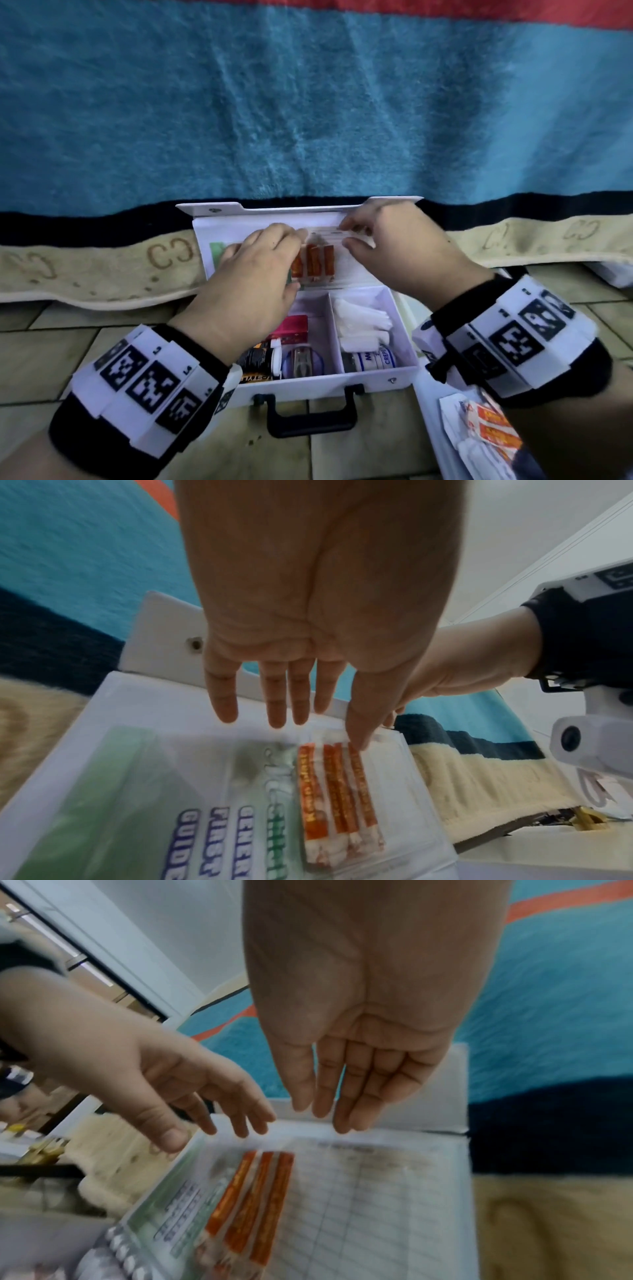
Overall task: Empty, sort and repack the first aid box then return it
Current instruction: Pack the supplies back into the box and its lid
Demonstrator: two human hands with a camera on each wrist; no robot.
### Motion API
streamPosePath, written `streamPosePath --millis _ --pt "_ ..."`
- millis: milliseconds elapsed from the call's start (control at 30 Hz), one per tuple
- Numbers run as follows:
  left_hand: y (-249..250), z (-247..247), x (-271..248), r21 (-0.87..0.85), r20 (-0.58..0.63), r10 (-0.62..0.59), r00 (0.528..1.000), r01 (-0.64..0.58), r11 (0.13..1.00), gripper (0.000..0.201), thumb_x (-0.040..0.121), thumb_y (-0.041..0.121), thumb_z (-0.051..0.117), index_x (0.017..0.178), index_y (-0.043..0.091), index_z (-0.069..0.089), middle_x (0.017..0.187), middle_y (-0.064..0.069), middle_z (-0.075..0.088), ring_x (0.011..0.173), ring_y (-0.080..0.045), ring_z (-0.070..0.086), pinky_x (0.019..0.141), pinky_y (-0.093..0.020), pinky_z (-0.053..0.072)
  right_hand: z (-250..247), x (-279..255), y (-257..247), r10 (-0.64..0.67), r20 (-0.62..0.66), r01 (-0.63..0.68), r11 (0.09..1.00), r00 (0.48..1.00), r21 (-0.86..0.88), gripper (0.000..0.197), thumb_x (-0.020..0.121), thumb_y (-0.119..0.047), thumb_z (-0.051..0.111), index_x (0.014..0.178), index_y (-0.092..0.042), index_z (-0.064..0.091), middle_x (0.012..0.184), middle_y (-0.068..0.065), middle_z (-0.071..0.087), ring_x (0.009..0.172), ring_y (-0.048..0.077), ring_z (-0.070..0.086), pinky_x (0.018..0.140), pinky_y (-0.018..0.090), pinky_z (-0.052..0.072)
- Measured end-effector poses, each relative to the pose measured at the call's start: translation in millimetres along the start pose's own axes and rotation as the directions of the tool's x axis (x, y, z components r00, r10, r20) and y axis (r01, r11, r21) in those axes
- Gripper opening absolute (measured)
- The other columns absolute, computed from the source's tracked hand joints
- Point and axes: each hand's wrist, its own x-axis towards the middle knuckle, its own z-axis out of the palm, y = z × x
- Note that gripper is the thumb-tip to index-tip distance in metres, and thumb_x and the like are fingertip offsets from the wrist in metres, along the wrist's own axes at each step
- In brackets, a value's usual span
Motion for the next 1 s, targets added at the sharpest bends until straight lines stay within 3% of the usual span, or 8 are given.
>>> streamPosePath --millis 100,200,300,433,533,667,833,1000 --pt "20 -3 -2 -0.04 -0.048 0.039 0.998 -0.04 0.998 0.057 0.091 0.031 0.053 0.142 0.028 0.029 0.139 0.012 0.03 0.131 -0.01 0.028 0.108 -0.032 0.023 -21 -25 15 0.039 0.007 -0.04 0.988 0.999 0.151 0.012 0.083 -0.026 0.065 0.092 -0.022 0.072 0.091 -0.006 0.069 0.077 0.004 0.06 0.072 0.01 0.042" --pt "46 2 -6 -0.062 -0.018 0.14 0.99 -0.141 0.988 0.05 0.09 0.033 0.053 0.137 0.03 0.037 0.135 0.011 0.035 0.129 -0.011 0.032 0.105 -0.032 0.025 -37 -60 39 0.143 0.035 -0.147 0.97 0.989 0.196 0.004 0.08 -0.02 0.07 0.082 -0.022 0.072 0.073 -0.011 0.067 0.069 -0.003 0.058 0.061 0.002 0.039" --pt "68 18 -12 -0.054 0.13 0.217 0.968 -0.212 0.976 0.043 0.092 0.038 0.05 0.133 0.031 0.039 0.131 0.01 0.042 0.126 -0.014 0.039 0.104 -0.035 0.032 -44 -99 67 0.297 0.125 -0.311 0.944 0.947 0.109 0.006 0.08 -0.019 0.07 0.085 -0.023 0.072 0.072 -0.009 0.066 0.063 0.004 0.059 0.06 0.007 0.041" --pt "84 42 -24 -0.049 0.342 0.226 0.912 -0.223 0.974 0.034 0.091 0.035 0.053 0.123 0.027 0.047 0.12 0.004 0.048 0.114 -0.02 0.05 0.088 -0.035 0.046 -27 -154 95 0.441 0.331 -0.41 0.898 0.834 -0.163 0.016 0.081 -0.029 0.068 0.097 -0.028 0.07 0.093 -0.007 0.071 0.087 0.009 0.063 0.068 0.016 0.037" --pt "92 52 -29 -0.078 0.348 0.237 0.907 -0.223 0.972 0.031 0.092 0.025 0.052 0.122 0.03 0.049 0.121 0.007 0.052 0.111 -0.017 0.053 0.074 -0.024 0.04 -4 -186 98 0.44 0.427 -0.384 0.898 0.79 -0.215 0.021 0.083 -0.036 0.064 0.103 -0.028 0.068 0.104 -0.01 0.067 0.097 0.011 0.061 0.073 0.015 0.035" --pt "94 61 -29 -0.115 0.311 0.216 0.926 -0.189 0.975 0.039 0.091 0.009 0.048 0.119 0.035 0.058 0.119 0.008 0.058 0.11 -0.016 0.055 0.072 -0.025 0.037 18 -199 91 0.386 0.485 -0.372 0.919 0.785 -0.129 0.031 0.082 -0.055 0.06 0.072 -0.025 0.055 0.077 -0.008 0.058 0.072 0.012 0.053 0.071 0.029 0.044" --pt "91 68 -29 -0.128 0.292 0.161 0.943 -0.128 0.983 0.038 0.091 0.01 0.049 0.114 0.037 0.063 0.114 0.009 0.061 0.105 -0.018 0.057 0.073 -0.027 0.041 27 -198 89 0.456 0.487 -0.397 0.89 0.745 -0.225 0.031 0.081 -0.04 0.064 0.106 -0.021 0.06 0.112 0.001 0.057 0.098 0.021 0.059 0.087 0.036 0.048" --pt "90 70 -28 -0.141 0.277 0.155 0.948 -0.119 0.983 0.035 0.091 0.012 0.052 0.112 0.035 0.065 0.114 0.009 0.062 0.106 -0.018 0.057 0.08 -0.028 0.045 31 -195 88 0.475 0.448 -0.391 0.88 0.758 -0.271 0.021 0.081 -0.03 0.066 0.099 -0.024 0.058 0.105 0.0 0.058 0.092 0.021 0.059 0.071 0.027 0.042"
